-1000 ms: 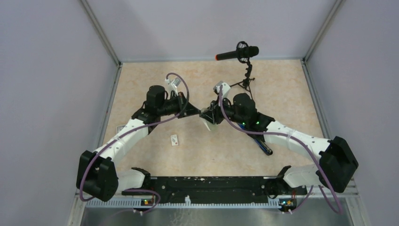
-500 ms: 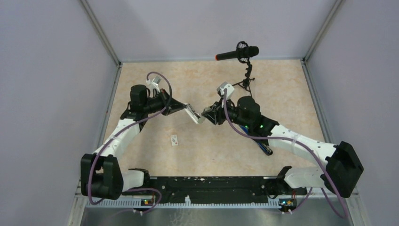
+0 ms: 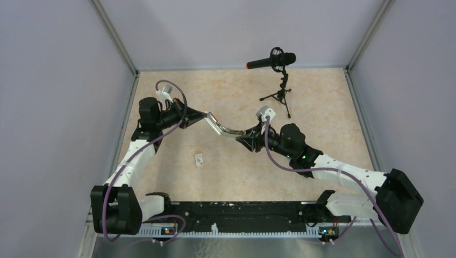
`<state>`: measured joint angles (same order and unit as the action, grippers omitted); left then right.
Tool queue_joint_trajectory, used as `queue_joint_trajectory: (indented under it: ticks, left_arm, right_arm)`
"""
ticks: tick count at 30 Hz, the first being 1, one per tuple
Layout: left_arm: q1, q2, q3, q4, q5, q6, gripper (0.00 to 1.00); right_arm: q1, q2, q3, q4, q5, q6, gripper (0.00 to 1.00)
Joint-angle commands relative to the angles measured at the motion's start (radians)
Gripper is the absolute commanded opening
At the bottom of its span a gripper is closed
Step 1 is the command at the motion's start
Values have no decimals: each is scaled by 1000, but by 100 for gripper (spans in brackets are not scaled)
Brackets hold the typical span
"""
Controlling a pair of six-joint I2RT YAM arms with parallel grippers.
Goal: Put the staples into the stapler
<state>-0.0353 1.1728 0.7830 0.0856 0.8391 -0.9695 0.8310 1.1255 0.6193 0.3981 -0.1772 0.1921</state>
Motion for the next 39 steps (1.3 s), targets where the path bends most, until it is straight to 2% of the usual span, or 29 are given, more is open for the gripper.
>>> queue_joint_trajectory:
  ticks: [1, 6, 9, 13, 14, 15, 17, 21, 27, 32, 39]
  left_arm:
    - [15, -57, -25, 137, 11, -103, 0]
    - [14, -68, -57, 161, 16, -138, 0]
    - [14, -72, -67, 175, 16, -152, 0]
    - [14, -77, -79, 132, -14, -96, 0]
    - [14, -79, -87, 133, -11, -90, 3]
    - [14, -77, -94, 133, -2, -86, 18]
    - [15, -74, -100, 123, 9, -72, 35]
    - [13, -78, -86, 63, 9, -5, 52]
    - [12, -114, -41, -29, -35, 101, 84]
    - [11, -120, -25, -51, -22, 144, 95]
    - [9, -121, -41, -41, 25, 173, 97]
  right_arm:
    - [-1, -6, -66, 89, -28, 23, 18]
    - [-1, 6, -78, 129, -53, 21, 11]
    - [-1, 8, -95, 175, -68, 24, 0]
    - [-1, -12, -90, 175, -44, 14, 0]
    - [-1, -21, -83, 161, -35, 5, 0]
    - [-1, -29, -66, 129, -29, -14, 0]
    - [-1, -31, -36, 53, -6, -48, 0]
    - [0, -20, 33, -82, 43, -107, 0]
    - [-1, -20, 96, -212, 69, -137, 0]
    - [-1, -19, 123, -260, 77, -160, 0]
    - [-1, 12, 140, -281, 81, -169, 0]
